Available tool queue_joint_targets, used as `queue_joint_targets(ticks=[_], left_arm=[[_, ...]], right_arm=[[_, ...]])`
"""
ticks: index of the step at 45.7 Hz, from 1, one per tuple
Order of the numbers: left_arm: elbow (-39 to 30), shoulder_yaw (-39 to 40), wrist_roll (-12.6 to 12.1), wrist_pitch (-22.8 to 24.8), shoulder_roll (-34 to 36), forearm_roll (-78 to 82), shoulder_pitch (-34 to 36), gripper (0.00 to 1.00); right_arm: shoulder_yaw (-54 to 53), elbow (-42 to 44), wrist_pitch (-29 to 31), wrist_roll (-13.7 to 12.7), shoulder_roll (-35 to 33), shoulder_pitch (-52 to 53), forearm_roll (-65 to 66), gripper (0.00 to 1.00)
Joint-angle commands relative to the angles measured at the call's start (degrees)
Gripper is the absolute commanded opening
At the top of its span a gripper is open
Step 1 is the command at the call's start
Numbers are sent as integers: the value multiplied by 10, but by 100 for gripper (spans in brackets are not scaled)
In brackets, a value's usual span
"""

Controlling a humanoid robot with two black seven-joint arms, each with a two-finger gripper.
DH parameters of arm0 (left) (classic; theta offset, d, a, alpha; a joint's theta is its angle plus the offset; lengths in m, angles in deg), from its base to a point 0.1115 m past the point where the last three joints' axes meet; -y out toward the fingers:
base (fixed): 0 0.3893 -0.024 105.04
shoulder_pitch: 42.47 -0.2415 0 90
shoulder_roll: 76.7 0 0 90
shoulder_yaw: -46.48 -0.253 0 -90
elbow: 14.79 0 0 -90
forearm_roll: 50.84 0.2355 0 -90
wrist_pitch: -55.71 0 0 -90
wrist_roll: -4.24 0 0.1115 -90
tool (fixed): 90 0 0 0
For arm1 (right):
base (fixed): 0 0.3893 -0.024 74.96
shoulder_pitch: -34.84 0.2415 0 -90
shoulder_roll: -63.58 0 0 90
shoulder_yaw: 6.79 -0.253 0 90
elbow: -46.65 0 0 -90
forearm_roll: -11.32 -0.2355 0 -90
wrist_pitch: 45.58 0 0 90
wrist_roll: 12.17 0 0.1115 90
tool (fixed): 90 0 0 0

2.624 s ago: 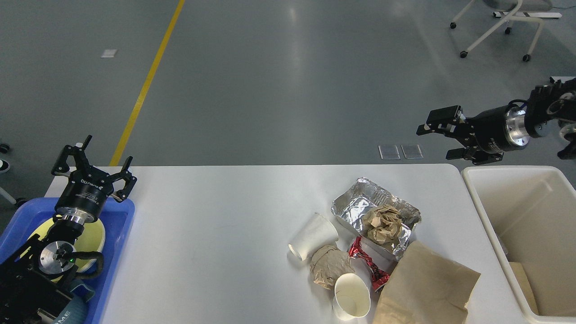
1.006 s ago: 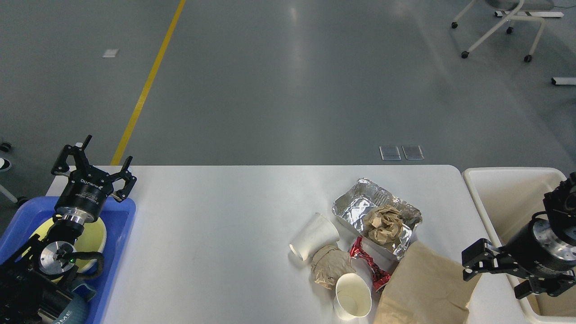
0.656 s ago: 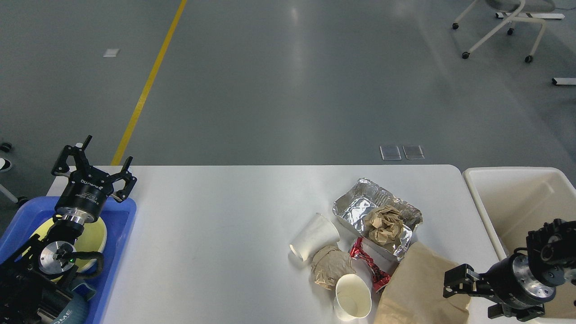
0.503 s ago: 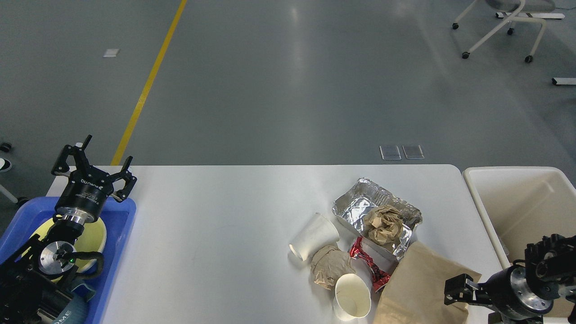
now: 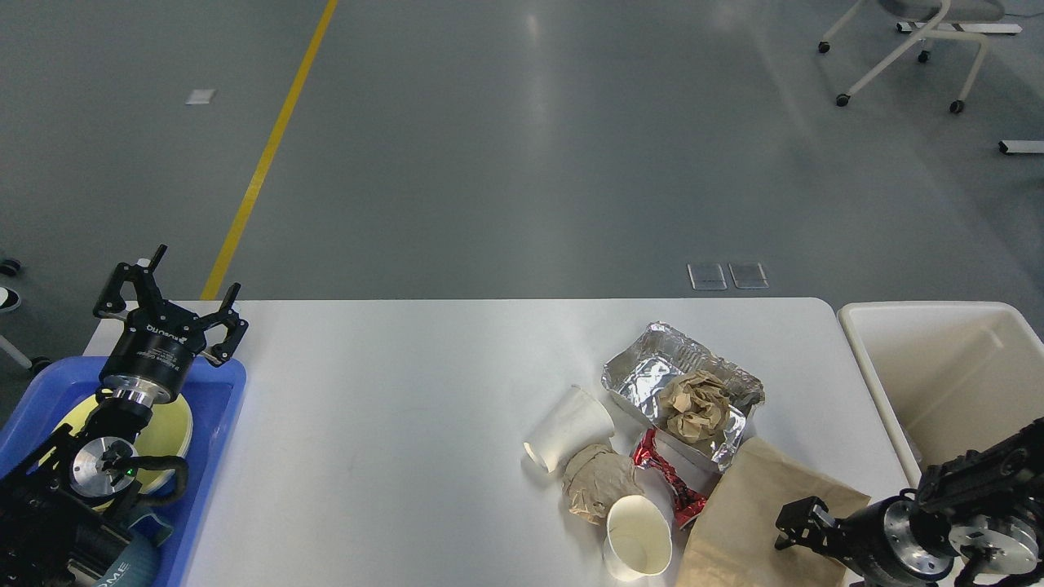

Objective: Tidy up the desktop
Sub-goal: 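Lower the right gripper to the brown paper bag and grasp it, then lift the brown paper bag with the right gripper into the white bin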

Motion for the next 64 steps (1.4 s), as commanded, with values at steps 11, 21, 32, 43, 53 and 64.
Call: queue_joint_targets(ticks=[11, 21, 32, 43, 53, 64], left_arm=[[0, 0, 0, 0, 0, 0, 0, 96], [0, 0, 0, 0, 0, 0, 0, 96], [0, 0, 1, 0, 0, 0, 0, 96], [0, 0, 0, 0, 0, 0, 0, 96], [0, 0, 0, 0, 0, 0, 0, 96], [0, 1, 0, 0, 0, 0, 0, 96]], right_arm=[[-3, 22, 1, -2, 28, -15, -19, 23], [-3, 22, -4, -3, 24, -18, -29, 0], [-3, 22, -2, -4, 24, -16, -27, 0], [-3, 22, -2, -5, 24, -16, -22, 0], [8, 18, 7, -5, 3, 0, -19, 0], [105, -9, 86, -5, -46, 166, -1, 0]])
